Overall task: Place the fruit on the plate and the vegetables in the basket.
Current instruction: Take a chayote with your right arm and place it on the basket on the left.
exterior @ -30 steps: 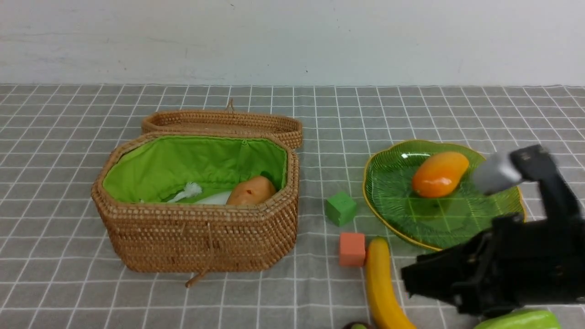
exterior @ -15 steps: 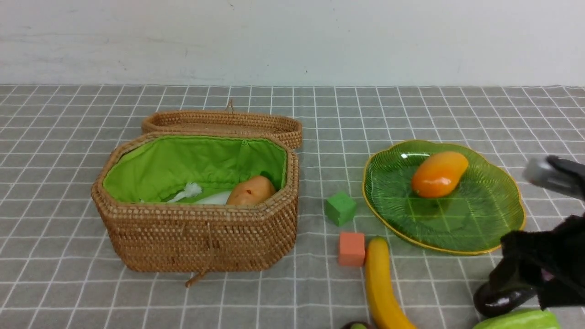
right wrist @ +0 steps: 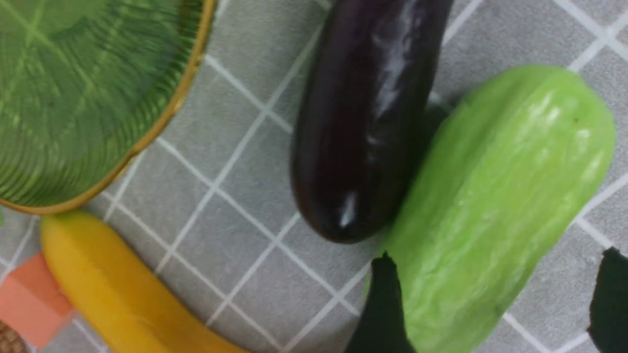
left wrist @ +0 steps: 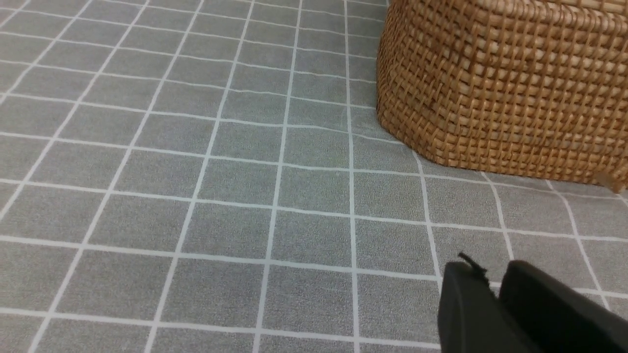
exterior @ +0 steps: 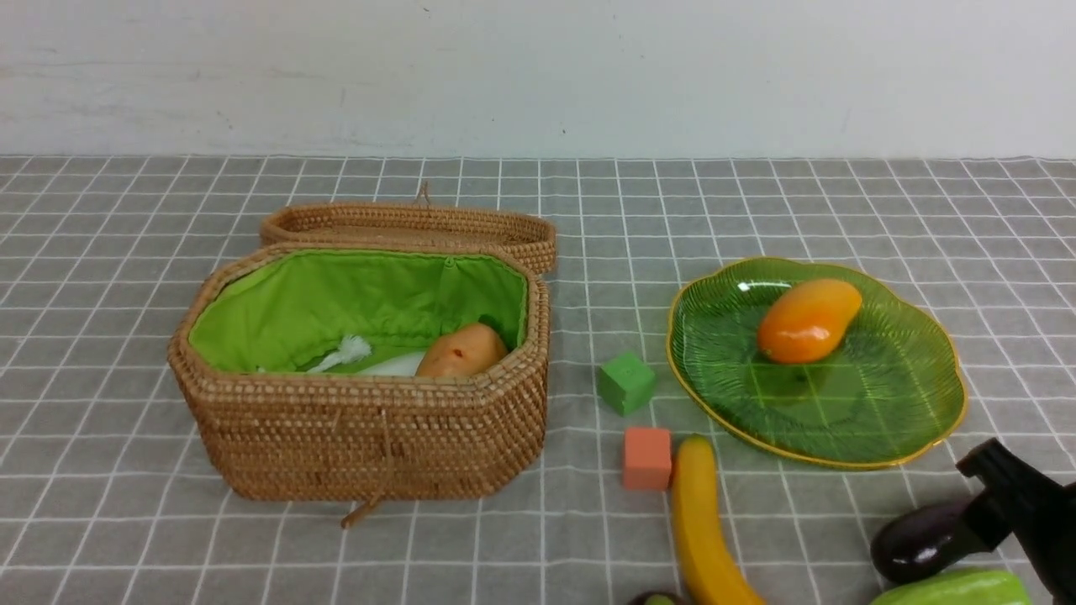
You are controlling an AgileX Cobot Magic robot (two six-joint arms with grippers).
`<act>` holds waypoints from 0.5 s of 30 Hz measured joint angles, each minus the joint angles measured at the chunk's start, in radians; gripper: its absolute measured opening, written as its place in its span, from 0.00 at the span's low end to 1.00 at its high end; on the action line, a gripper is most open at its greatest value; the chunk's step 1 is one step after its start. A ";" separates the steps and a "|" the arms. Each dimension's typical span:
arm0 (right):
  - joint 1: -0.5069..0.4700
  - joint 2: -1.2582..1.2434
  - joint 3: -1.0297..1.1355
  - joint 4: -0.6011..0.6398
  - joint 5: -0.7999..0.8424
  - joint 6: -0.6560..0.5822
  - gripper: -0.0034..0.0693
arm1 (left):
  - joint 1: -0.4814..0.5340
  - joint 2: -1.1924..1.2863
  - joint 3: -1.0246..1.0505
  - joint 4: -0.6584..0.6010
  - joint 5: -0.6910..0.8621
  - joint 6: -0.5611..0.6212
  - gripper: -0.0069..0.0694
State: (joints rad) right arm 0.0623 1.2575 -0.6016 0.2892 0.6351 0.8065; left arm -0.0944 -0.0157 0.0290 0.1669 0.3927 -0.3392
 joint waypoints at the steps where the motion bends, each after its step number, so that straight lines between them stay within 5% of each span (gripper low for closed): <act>1: 0.000 0.000 0.005 -0.003 -0.004 0.000 0.77 | 0.000 0.000 0.000 0.000 0.000 0.000 0.23; 7: 0.000 -0.001 0.088 -0.071 -0.129 0.000 0.72 | 0.000 0.000 0.000 0.001 0.000 0.000 0.24; 13: 0.000 -0.010 0.115 -0.119 -0.199 0.000 0.49 | 0.000 0.000 0.000 0.001 0.000 0.000 0.25; 15: 0.000 -0.012 0.118 -0.123 -0.203 -0.024 0.31 | 0.000 0.000 0.000 0.001 0.000 0.000 0.26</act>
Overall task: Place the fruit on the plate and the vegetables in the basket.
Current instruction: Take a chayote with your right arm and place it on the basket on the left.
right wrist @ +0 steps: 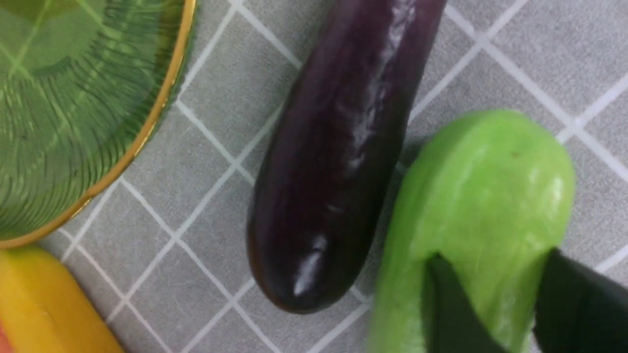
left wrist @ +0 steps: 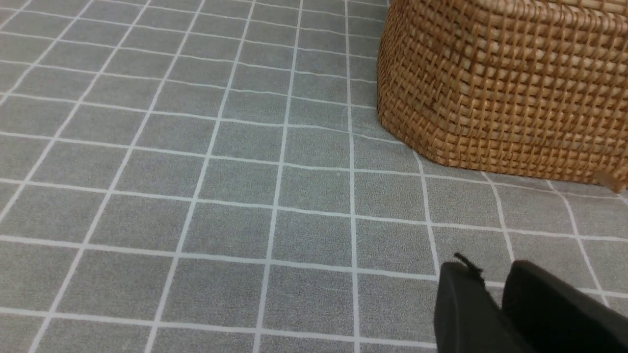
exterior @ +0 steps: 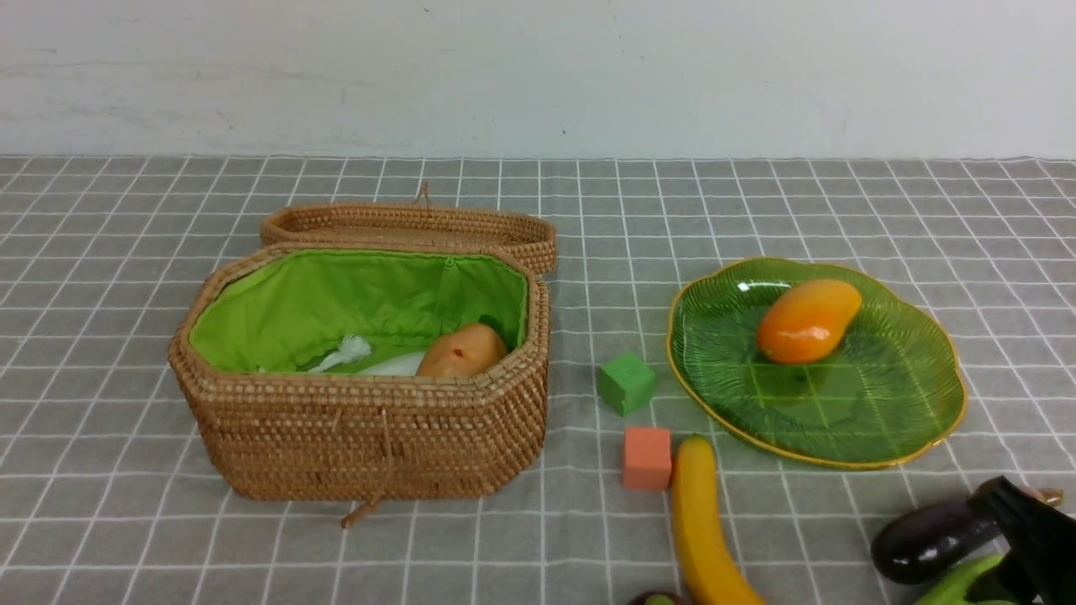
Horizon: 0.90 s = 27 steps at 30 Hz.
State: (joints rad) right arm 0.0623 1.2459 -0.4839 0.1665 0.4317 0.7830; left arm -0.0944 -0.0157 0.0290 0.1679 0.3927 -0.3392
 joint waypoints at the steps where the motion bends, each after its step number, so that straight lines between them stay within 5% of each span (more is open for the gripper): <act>1: 0.000 0.000 0.000 0.000 0.000 0.000 0.31 | 0.000 0.000 0.000 0.000 0.000 0.000 0.26; 6: -0.002 -0.007 0.000 0.032 0.000 -0.045 0.05 | 0.000 0.000 0.000 0.000 0.000 0.000 0.27; 13: -0.002 -0.007 -0.001 0.054 0.022 -0.047 0.05 | 0.000 0.000 0.000 0.000 0.000 0.000 0.27; 19: -0.002 -0.007 -0.022 0.110 0.103 -0.034 0.17 | 0.000 0.000 0.000 0.000 0.000 0.000 0.28; 27: -0.002 0.002 -0.092 0.147 0.212 -0.026 0.57 | 0.000 0.000 0.000 0.000 0.000 0.000 0.29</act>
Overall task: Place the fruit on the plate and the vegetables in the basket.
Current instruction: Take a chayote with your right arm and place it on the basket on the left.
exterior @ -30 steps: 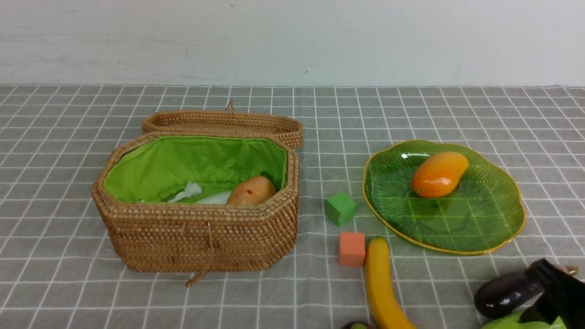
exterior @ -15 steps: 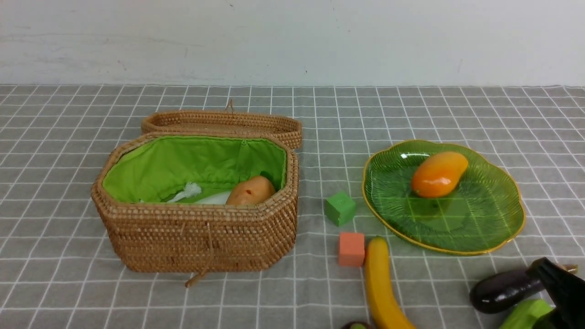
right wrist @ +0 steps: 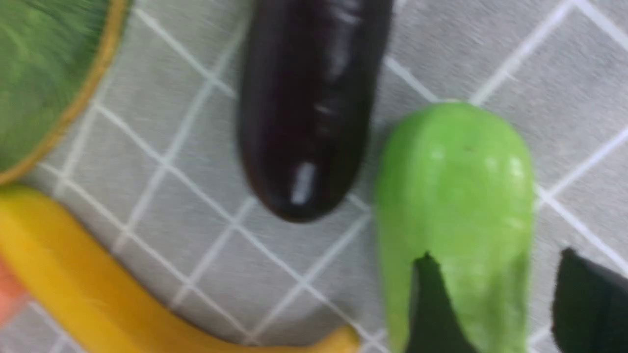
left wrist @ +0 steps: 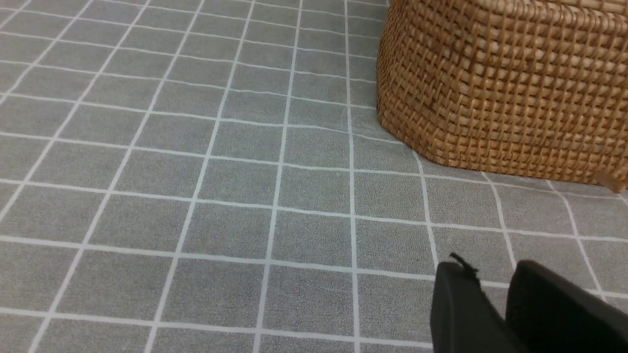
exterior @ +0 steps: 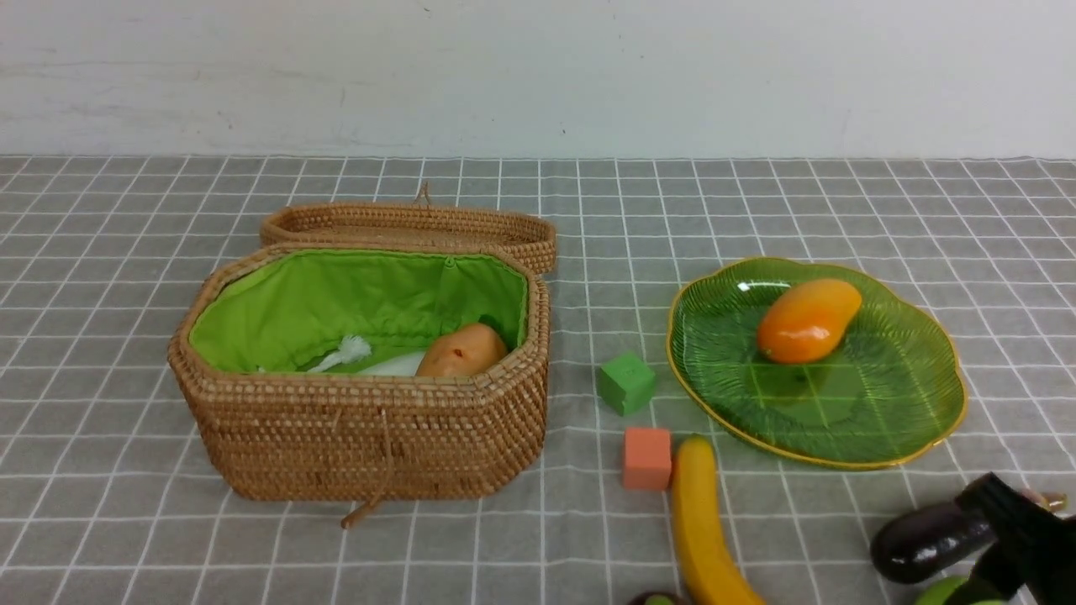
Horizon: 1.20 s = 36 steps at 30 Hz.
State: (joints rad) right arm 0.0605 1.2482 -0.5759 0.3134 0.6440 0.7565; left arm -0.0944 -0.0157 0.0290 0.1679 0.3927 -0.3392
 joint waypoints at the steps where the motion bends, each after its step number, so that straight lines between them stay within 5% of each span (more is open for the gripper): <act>1: 0.000 0.000 -0.015 0.000 -0.008 -0.001 0.66 | 0.000 0.000 0.000 0.000 0.000 0.000 0.29; 9: 0.000 0.000 -0.025 -0.015 -0.027 -0.079 0.88 | 0.000 0.000 0.000 0.000 0.000 0.000 0.31; 27: 0.000 0.165 0.074 0.002 -0.143 -0.203 0.67 | 0.000 0.000 0.000 0.000 0.000 0.000 0.33; 36: 0.000 0.002 0.063 0.069 -0.081 -0.431 0.67 | 0.000 0.000 0.000 0.000 0.000 0.000 0.33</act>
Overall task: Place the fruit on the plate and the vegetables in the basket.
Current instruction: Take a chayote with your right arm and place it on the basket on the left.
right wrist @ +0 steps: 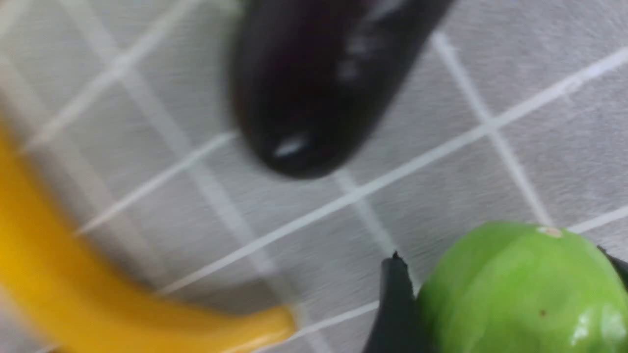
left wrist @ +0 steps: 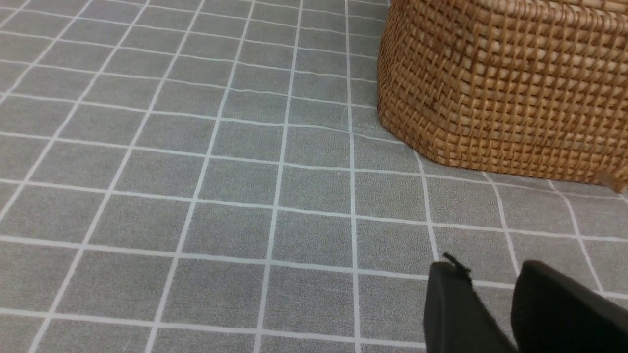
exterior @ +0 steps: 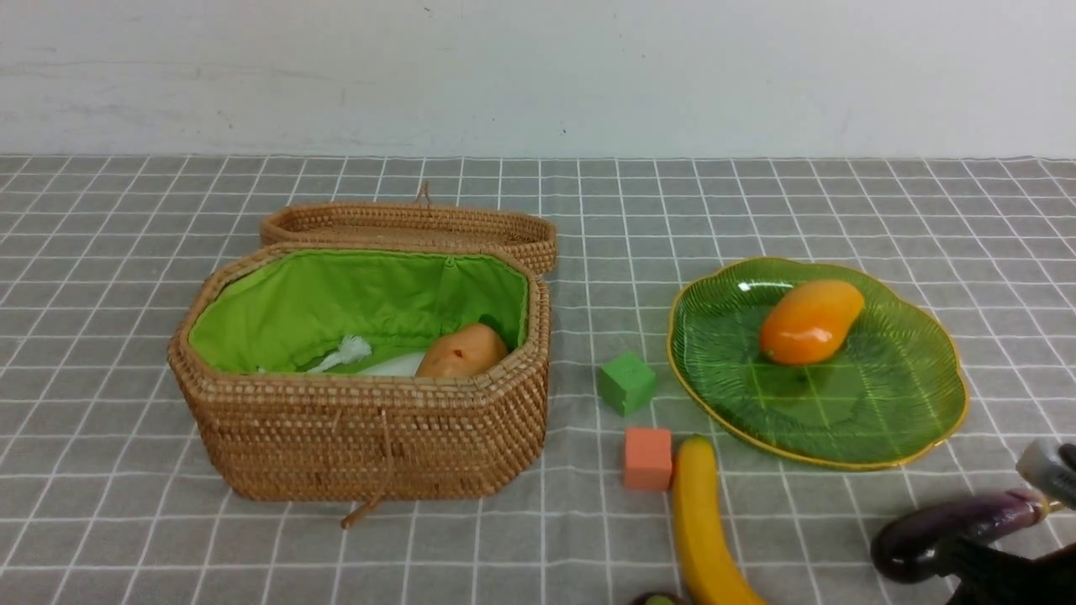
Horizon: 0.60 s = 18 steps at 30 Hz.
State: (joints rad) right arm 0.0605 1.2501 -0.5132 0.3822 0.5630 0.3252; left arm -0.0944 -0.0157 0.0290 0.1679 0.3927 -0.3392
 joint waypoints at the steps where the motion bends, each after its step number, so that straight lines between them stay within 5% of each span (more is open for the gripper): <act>1: 0.000 -0.008 -0.004 0.011 0.006 -0.015 0.67 | 0.000 0.000 0.000 0.000 0.000 0.000 0.33; 9: 0.050 -0.164 -0.362 0.387 0.034 -0.448 0.67 | 0.000 0.000 0.000 0.000 0.000 0.000 0.34; 18: 0.348 0.105 -0.777 0.870 -0.253 -0.974 0.67 | 0.000 0.000 0.000 0.000 0.000 0.000 0.36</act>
State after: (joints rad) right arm 0.4085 1.3554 -1.2906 1.2525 0.3096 -0.6487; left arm -0.0944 -0.0157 0.0290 0.1679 0.3927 -0.3392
